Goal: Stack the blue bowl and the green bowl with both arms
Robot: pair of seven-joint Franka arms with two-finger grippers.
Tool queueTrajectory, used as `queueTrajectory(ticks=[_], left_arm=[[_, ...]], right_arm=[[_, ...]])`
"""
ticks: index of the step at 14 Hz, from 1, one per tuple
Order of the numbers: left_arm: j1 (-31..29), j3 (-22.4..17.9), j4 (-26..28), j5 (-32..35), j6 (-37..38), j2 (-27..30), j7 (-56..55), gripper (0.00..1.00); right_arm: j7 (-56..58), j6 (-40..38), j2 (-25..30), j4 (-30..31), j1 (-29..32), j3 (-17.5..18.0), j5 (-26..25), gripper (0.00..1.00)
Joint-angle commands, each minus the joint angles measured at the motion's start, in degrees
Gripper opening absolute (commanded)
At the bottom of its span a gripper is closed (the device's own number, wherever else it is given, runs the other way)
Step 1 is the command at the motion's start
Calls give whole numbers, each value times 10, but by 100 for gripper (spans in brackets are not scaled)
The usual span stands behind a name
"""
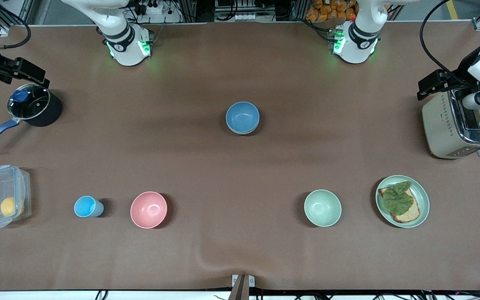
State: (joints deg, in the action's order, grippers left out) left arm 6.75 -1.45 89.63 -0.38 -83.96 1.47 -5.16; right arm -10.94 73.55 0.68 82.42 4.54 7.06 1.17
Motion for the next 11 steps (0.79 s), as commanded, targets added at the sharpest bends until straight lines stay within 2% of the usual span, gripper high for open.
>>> queueTrajectory(ticks=[1,2,11], left_arm=[[-4,5,-5,-15,5,0,4,100],[-9,15,-5,-15,5,0,4,100],[-9,17,-3,-15,5,-2,3,100]], right_arm=[[1,4,5,6,3,2,-1,100],[0,3,3,6,3,2,-1,100],[-4,5,-13,6,-1,5,-2,100]])
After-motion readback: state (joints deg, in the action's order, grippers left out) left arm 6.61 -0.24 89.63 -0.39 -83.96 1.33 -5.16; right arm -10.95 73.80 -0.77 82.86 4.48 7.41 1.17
